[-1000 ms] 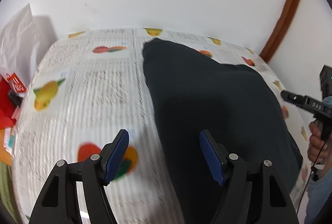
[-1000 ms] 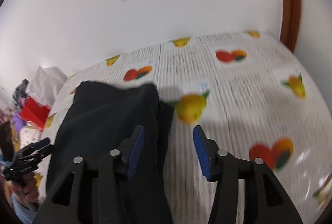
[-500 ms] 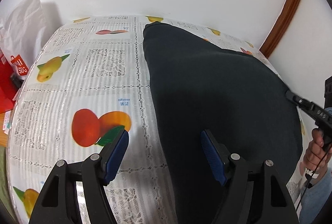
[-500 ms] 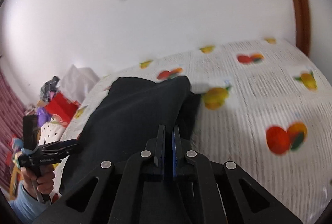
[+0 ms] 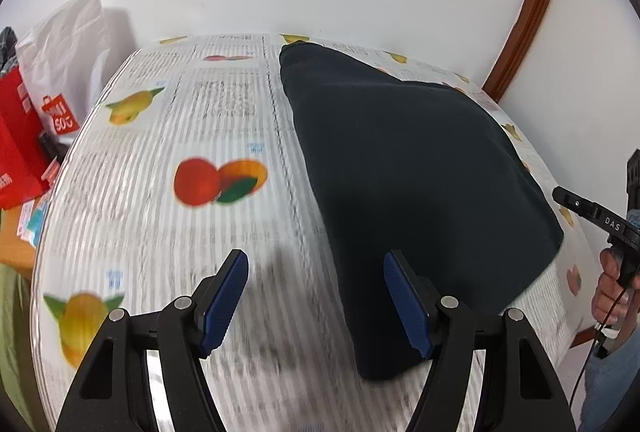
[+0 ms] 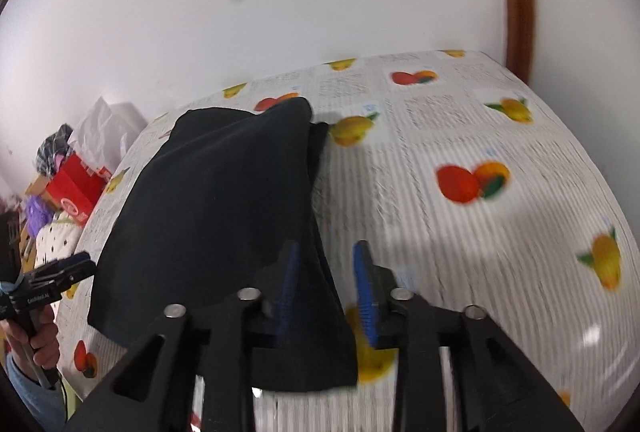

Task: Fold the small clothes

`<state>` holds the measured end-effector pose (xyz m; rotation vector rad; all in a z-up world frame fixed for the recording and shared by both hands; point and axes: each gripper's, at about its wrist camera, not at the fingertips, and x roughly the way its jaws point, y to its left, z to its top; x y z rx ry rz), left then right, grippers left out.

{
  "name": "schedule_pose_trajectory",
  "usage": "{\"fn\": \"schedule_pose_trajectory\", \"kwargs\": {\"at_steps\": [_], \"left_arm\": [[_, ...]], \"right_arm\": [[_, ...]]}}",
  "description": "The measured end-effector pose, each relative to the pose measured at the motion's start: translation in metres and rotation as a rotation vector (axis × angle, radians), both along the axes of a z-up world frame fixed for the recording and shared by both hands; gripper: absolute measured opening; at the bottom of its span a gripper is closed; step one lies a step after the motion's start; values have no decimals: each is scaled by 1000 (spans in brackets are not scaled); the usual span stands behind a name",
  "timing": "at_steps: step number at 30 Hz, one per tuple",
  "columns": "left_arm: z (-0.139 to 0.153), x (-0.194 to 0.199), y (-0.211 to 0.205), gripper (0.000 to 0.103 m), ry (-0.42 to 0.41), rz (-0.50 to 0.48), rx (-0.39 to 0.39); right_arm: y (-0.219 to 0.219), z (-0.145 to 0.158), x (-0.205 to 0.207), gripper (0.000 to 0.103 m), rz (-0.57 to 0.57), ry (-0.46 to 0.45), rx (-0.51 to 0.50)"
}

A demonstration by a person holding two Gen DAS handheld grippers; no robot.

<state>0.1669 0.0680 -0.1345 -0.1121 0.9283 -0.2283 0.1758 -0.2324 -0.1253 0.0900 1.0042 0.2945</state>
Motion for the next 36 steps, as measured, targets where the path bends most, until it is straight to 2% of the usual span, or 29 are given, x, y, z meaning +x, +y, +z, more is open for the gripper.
{"fn": "schedule_pose_trajectory", "kwargs": {"at_steps": [3,7,10,12,13,16,18,21,23,24,25,32,36], "left_arm": [[-1,-20,2,67,-8,-18,17],[-7,-46,2,65,-12,-56,32],[-17,-56,-7,59,-2,-86,48],[-22,-58,-11,46,2,-85,60],[-25,-57,-13,46,5,-80,58],[-27,-51,-14,40,-6,-66,37],[-29,-46,-19,29,6,-73,29],[-30,-40,-28,16,9,-89,33],[-29,-33,-33,14,2,-84,37],[-28,-30,-33,13,1,-77,33],[-28,-26,-33,13,1,-68,28],[-27,9,-34,11,28,-1,23],[-31,5,-31,10,44,-29,34]], "right_arm": [[-9,5,-28,35,-24,-10,-5],[-14,1,-64,36,6,-2,-73],[-13,-12,-82,36,34,28,-88],[-8,-22,-86,36,38,44,-91],[-3,-27,-86,36,38,51,-82],[12,-39,-84,36,45,42,-83],[17,-42,-79,36,36,29,-88],[21,-45,-68,36,5,36,-27],[24,-47,-61,33,-4,37,-21],[25,-47,-58,21,-3,36,-17],[26,-48,-54,18,4,35,-3],[31,-55,-22,13,-28,31,14],[25,-56,-20,13,-3,38,10]]}}
